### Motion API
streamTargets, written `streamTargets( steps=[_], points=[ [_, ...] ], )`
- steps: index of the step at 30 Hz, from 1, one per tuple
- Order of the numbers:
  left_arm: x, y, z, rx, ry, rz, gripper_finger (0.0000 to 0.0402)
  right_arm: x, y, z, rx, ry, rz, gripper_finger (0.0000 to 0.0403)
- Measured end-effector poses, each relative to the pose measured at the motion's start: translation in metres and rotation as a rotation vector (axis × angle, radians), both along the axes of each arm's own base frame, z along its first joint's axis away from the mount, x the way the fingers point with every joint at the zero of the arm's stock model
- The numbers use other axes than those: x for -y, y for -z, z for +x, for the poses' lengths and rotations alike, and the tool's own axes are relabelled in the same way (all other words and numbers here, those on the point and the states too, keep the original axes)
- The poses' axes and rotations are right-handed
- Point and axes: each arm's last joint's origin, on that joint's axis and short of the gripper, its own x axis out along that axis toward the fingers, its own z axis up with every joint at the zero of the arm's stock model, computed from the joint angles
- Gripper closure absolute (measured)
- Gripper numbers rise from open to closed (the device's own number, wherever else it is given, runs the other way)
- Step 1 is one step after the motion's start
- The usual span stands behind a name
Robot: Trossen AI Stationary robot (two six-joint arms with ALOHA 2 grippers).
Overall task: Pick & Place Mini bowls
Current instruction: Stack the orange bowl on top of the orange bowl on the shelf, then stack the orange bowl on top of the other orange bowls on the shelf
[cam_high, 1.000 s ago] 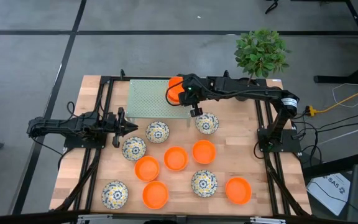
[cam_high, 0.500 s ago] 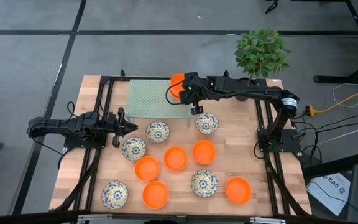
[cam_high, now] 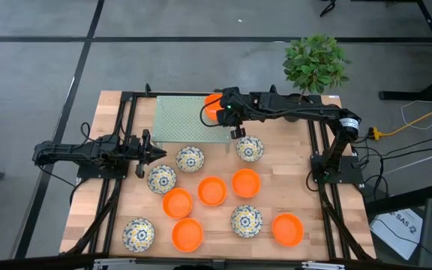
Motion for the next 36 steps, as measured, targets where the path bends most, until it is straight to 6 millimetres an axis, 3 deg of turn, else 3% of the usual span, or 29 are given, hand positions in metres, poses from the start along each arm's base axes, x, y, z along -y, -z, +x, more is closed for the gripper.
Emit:
streamTargets(
  steps=[7, 16, 24, 30, 36],
  points=[
    [0.0, 0.0, 0.0, -0.001, 0.0, 0.0, 0.0363, -0.004, -0.002, 0.002, -0.015, 0.045, -0.103, 0.0298],
    [0.0, 0.0, 0.0, 0.0, 0.0, 0.0, 0.0363, -0.006, -0.002, 0.003, -0.005, 0.019, -0.079, 0.0393],
    [0.0, 0.0, 0.0, 0.0, 0.0, 0.0, 0.0363, -0.009, -0.002, 0.003, 0.007, 0.03, -0.067, 0.0367],
    [0.0, 0.0, 0.0, 0.0, 0.0, 0.0, 0.0363, -0.032, -0.006, 0.003, 0.03, 0.012, -0.039, 0.0372],
    [0.0, 0.0, 0.0, 0.0, 0.001, 0.0, 0.0363, -0.072, -0.019, -0.002, 0.1, -0.018, 0.002, 0.0393]
  ],
)
